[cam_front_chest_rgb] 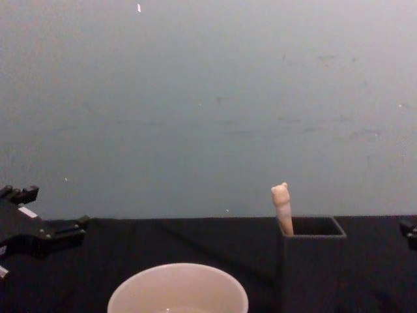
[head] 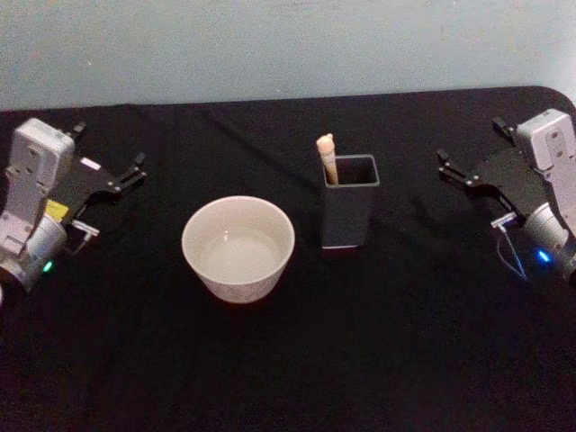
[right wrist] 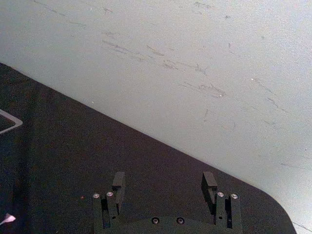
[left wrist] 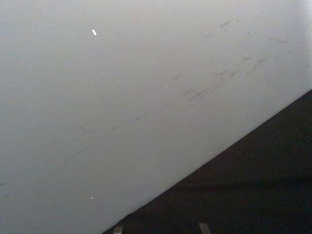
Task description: Pick up the stirring spoon with one hand, stir inside the cup, then place it back in its original position.
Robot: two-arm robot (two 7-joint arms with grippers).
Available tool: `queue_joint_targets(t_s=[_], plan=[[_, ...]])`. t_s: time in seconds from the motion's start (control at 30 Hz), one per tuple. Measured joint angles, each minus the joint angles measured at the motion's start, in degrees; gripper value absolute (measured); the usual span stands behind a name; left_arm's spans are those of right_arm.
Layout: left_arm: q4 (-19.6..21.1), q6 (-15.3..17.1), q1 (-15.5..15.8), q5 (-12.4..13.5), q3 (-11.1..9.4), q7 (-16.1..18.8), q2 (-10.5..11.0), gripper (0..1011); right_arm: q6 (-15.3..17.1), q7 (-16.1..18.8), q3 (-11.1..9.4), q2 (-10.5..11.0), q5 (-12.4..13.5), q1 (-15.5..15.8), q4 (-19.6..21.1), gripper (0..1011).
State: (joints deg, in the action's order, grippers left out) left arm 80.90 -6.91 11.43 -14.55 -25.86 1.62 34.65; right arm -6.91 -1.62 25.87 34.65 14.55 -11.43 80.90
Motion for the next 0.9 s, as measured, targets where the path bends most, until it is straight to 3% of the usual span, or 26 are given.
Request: queue_joint_targets(t_s=[0.9], plan=[[0.00, 0.00, 0.00, 0.00, 0.00, 0.00, 0.00, 1001, 0.00, 0.00, 0.00, 0.00, 0.00, 0.00, 0.00, 1000]])
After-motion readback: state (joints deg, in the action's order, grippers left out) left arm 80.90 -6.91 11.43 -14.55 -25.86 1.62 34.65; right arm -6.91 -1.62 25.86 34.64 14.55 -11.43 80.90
